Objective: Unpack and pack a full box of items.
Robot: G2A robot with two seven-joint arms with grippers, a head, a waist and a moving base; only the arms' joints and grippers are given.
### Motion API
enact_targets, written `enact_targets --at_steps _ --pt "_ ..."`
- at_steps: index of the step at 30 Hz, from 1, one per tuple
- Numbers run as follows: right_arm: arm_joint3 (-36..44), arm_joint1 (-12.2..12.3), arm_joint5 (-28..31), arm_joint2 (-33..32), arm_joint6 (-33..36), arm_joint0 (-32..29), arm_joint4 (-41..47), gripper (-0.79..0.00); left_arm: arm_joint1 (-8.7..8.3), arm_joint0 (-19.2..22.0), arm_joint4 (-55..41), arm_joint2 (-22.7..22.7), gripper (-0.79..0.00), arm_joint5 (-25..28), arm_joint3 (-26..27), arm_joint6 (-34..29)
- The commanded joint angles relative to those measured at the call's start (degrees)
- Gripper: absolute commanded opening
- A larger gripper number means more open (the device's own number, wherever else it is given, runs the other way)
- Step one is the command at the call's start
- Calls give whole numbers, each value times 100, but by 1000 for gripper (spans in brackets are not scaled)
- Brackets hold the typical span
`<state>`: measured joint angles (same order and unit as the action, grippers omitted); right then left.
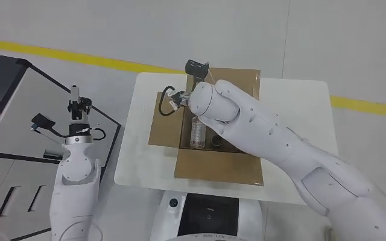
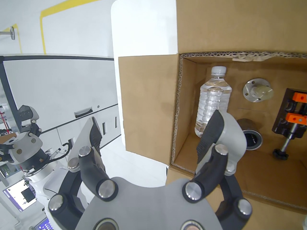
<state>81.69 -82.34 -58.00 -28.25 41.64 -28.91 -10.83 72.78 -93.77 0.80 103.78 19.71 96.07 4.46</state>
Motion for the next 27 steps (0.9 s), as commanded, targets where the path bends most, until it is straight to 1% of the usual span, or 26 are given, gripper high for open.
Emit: enact_targets --at_steps 1,3,5,8,12,17,21,22,27 --pt "193 165 0 -128 378 -81 -394 0 10 66 29 -104 0 2 -28 -40" --pt "430 336 0 -266 465 -301 -616 0 19 127 48 -178 0 -3 -59 -56" --pt "626 531 0 -322 466 -513 -600 0 26 185 58 -235 0 -15 -91 -78" --pt "705 884 0 -70 468 -515 -426 0 36 265 51 -293 0 -22 -151 -95" --pt "705 1427 0 390 467 -103 -37 0 49 274 56 -340 0 -43 -179 -101" --pt "1220 2121 0 793 467 465 600 0 62 205 44 -351 0 -80 -178 -118" --pt "1732 2565 0 1146 466 950 1137 0 73 114 52 -352 0 -102 -109 -113" --pt "1863 2642 0 1143 465 1053 1287 0 76 98 48 -348 0 -116 -92 -112" --pt "1863 2642 0 1143 465 1053 1287 0 85 45 109 -326 0 -149 -14 -68"
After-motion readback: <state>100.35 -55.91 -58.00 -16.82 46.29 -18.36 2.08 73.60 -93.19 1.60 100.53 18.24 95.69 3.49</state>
